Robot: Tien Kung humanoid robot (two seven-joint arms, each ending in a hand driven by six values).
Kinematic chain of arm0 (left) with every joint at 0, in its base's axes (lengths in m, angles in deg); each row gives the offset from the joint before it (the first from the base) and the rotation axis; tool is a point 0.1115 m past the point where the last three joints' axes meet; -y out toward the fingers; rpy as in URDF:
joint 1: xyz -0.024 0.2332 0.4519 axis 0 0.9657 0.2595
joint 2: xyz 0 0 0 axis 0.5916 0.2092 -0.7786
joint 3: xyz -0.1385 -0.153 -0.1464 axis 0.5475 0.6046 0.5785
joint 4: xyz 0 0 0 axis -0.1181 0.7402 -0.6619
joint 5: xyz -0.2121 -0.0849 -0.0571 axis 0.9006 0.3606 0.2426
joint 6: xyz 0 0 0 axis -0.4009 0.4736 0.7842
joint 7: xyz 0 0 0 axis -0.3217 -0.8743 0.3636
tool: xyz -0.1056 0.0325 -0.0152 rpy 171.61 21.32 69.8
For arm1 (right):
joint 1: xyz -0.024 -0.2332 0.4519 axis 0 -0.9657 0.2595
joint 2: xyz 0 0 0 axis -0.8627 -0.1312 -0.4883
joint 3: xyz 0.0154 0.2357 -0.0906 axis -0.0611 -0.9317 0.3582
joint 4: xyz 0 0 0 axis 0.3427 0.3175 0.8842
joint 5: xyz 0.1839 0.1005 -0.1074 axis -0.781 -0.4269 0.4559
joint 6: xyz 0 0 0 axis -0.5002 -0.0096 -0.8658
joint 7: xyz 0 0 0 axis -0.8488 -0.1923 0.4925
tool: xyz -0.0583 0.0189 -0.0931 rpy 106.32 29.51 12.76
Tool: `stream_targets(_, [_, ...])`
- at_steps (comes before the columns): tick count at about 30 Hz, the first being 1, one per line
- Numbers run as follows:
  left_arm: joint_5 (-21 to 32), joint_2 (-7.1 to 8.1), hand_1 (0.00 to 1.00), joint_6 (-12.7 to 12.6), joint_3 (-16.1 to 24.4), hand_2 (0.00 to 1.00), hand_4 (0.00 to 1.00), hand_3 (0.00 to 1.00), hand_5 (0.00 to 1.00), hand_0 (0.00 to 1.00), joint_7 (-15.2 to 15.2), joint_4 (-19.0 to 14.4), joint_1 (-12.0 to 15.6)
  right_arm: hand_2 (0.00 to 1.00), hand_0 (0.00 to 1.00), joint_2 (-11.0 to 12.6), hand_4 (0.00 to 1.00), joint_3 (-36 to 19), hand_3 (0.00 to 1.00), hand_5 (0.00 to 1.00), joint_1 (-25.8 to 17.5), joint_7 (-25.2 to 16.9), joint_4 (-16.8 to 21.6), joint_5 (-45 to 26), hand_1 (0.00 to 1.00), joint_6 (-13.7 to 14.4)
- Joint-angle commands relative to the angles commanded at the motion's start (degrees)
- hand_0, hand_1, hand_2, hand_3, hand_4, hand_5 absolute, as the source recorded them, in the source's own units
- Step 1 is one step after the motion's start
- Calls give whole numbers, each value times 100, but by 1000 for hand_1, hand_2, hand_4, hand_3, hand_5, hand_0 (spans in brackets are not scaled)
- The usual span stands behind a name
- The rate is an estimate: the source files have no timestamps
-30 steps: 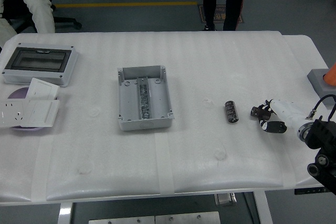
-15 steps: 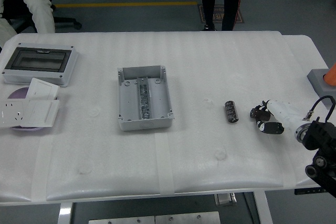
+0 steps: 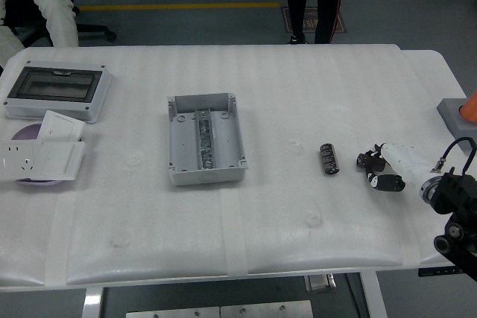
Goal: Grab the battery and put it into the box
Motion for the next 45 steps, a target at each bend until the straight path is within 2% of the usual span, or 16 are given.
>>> stream_targets(3, [-17,6,603,-7,26,559,540,539,2,368,-4,0,1,690,828,-1,467,-1,731,288,1,-1,29,0,631,8])
stream_targets(4, [-18,8,600,-10,28,571,518,537,2,367,-1,1,0,648,814,0,426,-1,722,268,3,-4,41,-4,614,14])
stream_targets(9, [33,5,600,-23,-10,571,518,537,2,367,30,5,-4,648,814,-1,426,-23,722,268,7,-33,83,-36,614,64])
stream_targets(10, [46,4,599,-25,-21,578,506,538,2,366,38,5,-5,574,767,-4,205,-26,684,70,7,-39,80,-33,555,79])
stream_targets(15, [50,-1,599,-35,-17,578,506,538,2,366,44,5,-5,574,767,-28,205,3,684,70,19,-63,41,-24,555,155])
stream_targets(16, [37,-1,599,-35,-4,580,503,539,2,366,38,4,-3,544,741,-35,130,14,634,15,29,-72,37,-25,531,175])
stream_targets(19, [11,0,599,-36,23,580,503,539,2,366,26,2,2,544,741,-59,130,30,634,15,79,-92,58,-22,531,228])
stream_targets(21, [-1,-1,599,-37,38,580,503,539,2,366,19,1,5,544,741,-81,130,27,634,15,128,-89,118,-6,531,253])
stream_targets(22, [-7,-4,600,-38,46,580,504,540,2,365,15,1,8,525,720,-100,85,24,590,2,170,-85,190,-2,513,272])
stream_targets(25, [-31,-16,600,-39,74,580,504,540,2,365,2,-1,17,525,720,-183,85,29,590,2,340,-74,475,-19,513,328])
stream_targets(27, [-37,-28,600,-39,89,580,504,540,2,365,-8,-3,24,525,720,-283,85,49,590,2,490,-59,683,-28,513,362])
stream_targets(28, [-50,-36,600,-37,102,584,503,540,2,366,-17,-4,28,513,711,-370,30,71,580,2,594,-55,799,-34,504,384])
stream_targets(31, [-91,-51,600,-32,149,584,503,540,2,366,-44,-6,37,513,711,-665,30,170,580,2,896,-70,1109,-97,504,461])
stream_targets(35, [-164,-49,600,-22,228,588,503,539,2,366,-89,-10,50,511,709,-1077,47,402,578,2,1212,-168,1289,-210,501,654])
stream_targets(40, [-265,-43,601,-8,340,591,500,540,2,366,-160,-19,91,511,709,-1623,58,743,582,2,1430,-328,1101,-443,500,868])
stream_targets(45, [-321,-58,601,4,406,591,500,540,2,366,-209,-27,130,511,709,-1954,58,1098,582,2,1595,-448,811,-690,500,1003])
